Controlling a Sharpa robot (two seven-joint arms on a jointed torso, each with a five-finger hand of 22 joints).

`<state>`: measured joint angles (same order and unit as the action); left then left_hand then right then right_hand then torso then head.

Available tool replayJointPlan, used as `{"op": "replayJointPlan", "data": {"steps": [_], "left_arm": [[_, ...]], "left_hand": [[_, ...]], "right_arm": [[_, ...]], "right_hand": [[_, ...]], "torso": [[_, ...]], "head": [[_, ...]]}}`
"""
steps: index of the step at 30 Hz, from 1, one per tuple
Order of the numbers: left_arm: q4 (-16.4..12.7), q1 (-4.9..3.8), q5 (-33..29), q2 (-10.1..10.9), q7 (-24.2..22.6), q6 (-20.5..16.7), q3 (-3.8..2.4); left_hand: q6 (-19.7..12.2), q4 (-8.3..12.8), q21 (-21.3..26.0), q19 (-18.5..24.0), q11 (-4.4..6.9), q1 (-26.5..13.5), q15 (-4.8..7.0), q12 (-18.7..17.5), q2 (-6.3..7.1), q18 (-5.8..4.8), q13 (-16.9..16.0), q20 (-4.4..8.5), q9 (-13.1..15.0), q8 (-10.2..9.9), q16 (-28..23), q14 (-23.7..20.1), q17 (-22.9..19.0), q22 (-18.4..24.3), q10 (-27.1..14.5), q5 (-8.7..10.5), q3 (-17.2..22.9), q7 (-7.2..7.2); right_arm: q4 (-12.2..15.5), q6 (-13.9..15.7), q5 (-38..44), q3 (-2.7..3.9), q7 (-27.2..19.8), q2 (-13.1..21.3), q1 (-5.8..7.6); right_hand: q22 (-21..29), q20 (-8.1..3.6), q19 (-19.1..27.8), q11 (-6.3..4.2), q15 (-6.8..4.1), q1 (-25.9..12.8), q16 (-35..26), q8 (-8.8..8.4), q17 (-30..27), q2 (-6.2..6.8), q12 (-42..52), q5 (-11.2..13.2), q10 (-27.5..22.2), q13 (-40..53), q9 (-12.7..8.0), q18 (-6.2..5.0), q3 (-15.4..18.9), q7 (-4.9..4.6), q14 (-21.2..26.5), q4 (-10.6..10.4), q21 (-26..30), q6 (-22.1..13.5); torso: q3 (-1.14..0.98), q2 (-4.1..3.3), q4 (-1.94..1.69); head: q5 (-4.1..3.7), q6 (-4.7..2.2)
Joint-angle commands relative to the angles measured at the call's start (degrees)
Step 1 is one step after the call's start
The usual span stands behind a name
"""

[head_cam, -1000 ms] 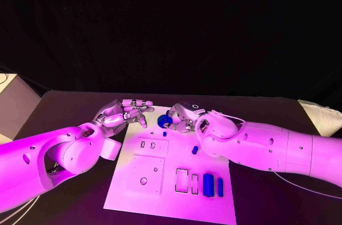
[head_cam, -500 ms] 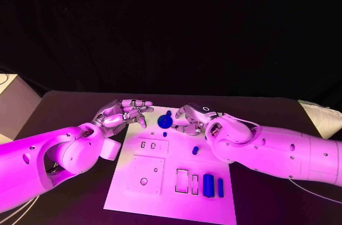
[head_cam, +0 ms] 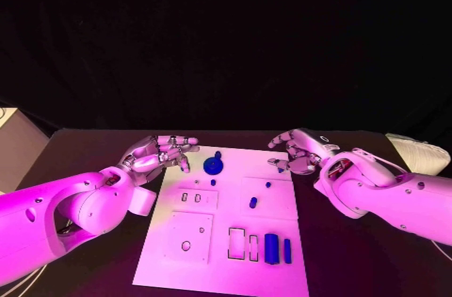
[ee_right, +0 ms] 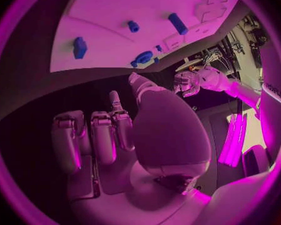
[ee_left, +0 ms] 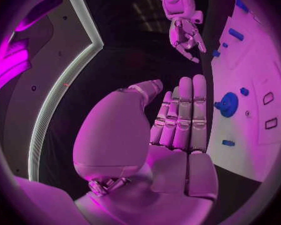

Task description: Assemble the parts on the task board

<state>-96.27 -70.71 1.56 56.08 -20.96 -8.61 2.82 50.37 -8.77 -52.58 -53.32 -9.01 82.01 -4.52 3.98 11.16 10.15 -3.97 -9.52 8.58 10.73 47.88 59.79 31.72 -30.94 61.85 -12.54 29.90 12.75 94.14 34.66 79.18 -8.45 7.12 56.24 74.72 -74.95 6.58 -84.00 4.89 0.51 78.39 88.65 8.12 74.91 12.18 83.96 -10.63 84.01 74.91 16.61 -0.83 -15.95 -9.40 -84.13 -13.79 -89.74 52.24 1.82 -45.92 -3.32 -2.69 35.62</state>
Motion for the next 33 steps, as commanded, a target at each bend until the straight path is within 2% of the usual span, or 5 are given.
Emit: {"op": "replayJointPlan", "data": {"steps": [1, 12, 15, 17, 33], "left_arm": [[0.04, -0.03, 0.08, -0.18, -0.45, 0.87, -0.04], [0.59, -0.01, 0.08, -0.51, -0.46, 1.07, -0.03], [0.71, 0.00, 0.08, -0.60, -0.46, 1.14, -0.03], [0.77, 0.01, 0.08, -0.62, -0.46, 1.16, -0.03], [0.90, 0.02, 0.14, -0.71, -0.45, 1.31, -0.03]], "left_hand": [[-0.40, 0.01, -0.20, 0.24, -0.09, -0.38, 0.11, 0.07, -0.14, 0.40, -0.10, -0.04, 0.05, -0.31, 0.27, -0.36, -0.08, -0.05, -0.45, 0.18, 0.21, 0.50], [-0.40, 0.01, -0.20, 0.24, -0.09, -0.38, 0.11, 0.07, -0.14, 0.40, -0.10, -0.04, 0.05, -0.31, 0.27, -0.36, -0.08, -0.05, -0.45, 0.18, 0.21, 0.50], [-0.40, 0.01, -0.20, 0.24, -0.09, -0.38, 0.11, 0.07, -0.14, 0.40, -0.10, -0.04, 0.05, -0.31, 0.27, -0.36, -0.08, -0.05, -0.45, 0.18, 0.21, 0.50], [-0.40, 0.01, -0.20, 0.24, -0.09, -0.38, 0.11, 0.07, -0.14, 0.40, -0.10, -0.04, 0.05, -0.31, 0.27, -0.36, -0.08, -0.05, -0.45, 0.18, 0.21, 0.50], [-0.40, 0.01, -0.20, 0.24, -0.09, -0.38, 0.11, 0.07, -0.14, 0.40, -0.10, -0.04, 0.05, -0.31, 0.27, -0.36, -0.08, -0.05, -0.45, 0.18, 0.21, 0.50]], "right_arm": [[-0.78, -1.47, -5.80, -0.12, -6.98, 1.51, -0.08], [-3.63, -3.83, -6.61, -0.40, -8.91, 3.10, -1.13], [-4.33, -4.41, -6.33, -0.44, -8.69, 2.80, -1.57], [-4.98, -4.68, -6.22, -0.45, -8.56, 2.45, -1.86], [-9.95, -4.09, -6.22, -0.48, -7.27, -2.18, -3.81]], "right_hand": [[-15.03, 0.17, -5.98, 0.05, 0.20, 1.31, -0.04, -0.39, 11.85, 0.25, -0.37, 0.39, -0.08, 8.65, -0.12, 0.82, 0.21, -0.38, -5.02, 0.44, -0.23, 0.01], [-15.02, 0.33, -5.97, 0.32, 0.41, 2.73, 0.02, -1.13, 12.03, 0.87, -0.85, 0.80, -0.52, 8.24, -0.50, 0.81, 2.07, -0.68, -5.05, 0.11, -0.23, -1.04], [-14.91, 0.42, -5.88, 0.42, 0.51, 3.30, 0.02, -1.42, 12.03, 0.73, -1.06, 0.84, -0.71, 8.06, -0.64, 0.77, 3.03, -0.79, -5.05, -0.30, -0.10, -1.39], [-14.90, 0.45, -5.87, 0.44, 0.54, 3.58, 0.01, -1.52, 12.03, 0.65, -1.07, 0.85, -0.72, 8.06, -0.68, 0.77, 3.35, -0.81, -5.05, -0.45, -0.08, -1.49], [-15.05, 0.47, -6.00, 0.35, 0.49, 5.67, 0.09, -1.16, 12.23, -0.69, -0.46, -0.18, -0.11, 8.67, -0.60, 0.83, 3.19, -0.70, -5.10, -0.88, -0.26, -0.40]], "torso": [[-0.51, 0.09, 0.50], [-1.09, -0.10, 0.92], [-0.80, -0.06, 0.72], [-0.75, -0.03, 0.69], [-0.66, 0.04, 0.72]], "head": [[-0.19, -0.13], [-0.57, 0.00], [-0.78, 0.17], [-0.83, 0.31], [-0.60, 0.62]]}}
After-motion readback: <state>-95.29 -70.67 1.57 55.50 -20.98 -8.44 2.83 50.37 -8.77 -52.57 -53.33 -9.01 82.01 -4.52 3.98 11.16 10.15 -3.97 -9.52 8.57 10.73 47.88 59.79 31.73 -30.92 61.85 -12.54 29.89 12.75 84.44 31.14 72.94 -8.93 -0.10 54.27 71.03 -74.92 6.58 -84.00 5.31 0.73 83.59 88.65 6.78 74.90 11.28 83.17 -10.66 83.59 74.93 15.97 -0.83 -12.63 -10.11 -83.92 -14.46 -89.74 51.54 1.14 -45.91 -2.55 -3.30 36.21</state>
